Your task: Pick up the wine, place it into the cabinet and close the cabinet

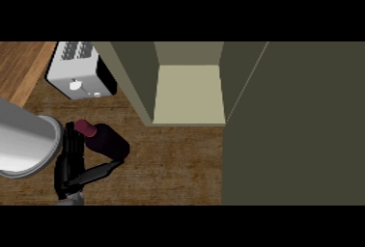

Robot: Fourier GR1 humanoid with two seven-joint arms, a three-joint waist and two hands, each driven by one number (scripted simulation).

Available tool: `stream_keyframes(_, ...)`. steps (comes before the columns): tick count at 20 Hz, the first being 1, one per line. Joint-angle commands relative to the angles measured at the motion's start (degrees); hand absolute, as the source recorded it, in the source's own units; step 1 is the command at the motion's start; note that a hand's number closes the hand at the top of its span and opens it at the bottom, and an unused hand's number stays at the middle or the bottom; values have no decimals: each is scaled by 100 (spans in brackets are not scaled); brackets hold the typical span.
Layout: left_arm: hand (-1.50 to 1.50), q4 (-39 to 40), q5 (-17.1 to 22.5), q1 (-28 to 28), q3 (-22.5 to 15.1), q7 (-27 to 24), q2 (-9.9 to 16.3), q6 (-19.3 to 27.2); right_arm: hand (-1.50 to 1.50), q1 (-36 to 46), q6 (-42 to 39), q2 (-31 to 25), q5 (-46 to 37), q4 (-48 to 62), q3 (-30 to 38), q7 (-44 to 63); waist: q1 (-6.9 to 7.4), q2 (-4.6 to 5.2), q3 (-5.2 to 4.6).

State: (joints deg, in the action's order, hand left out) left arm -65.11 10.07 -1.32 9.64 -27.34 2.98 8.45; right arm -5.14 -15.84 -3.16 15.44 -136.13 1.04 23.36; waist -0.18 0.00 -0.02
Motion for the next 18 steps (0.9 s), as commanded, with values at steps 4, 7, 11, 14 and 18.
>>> stream_keyframes(4,-150,1107,68,-325,165,-622,50,-213,-150,-173,-132,-168,332,-233,334,97,-7,0,1)
stream_keyframes(7,-150,2139,28,-857,326,-1218,66,-247,-150,505,220,-72,-49,57,72,318,-7,7,-2)
stream_keyframes(11,-150,2125,199,-796,324,-1268,25,-324,-150,377,-18,-284,386,-40,444,325,4,1,0)
stream_keyframes(14,-150,2634,421,-1068,512,-1436,151,-689,-150,123,-148,-86,22,114,268,-137,-4,4,0)
stream_keyframes(18,-150,3235,608,-1388,656,-1859,37,-976,-150,5,-100,72,-266,39,15,-195,-19,9,-3)
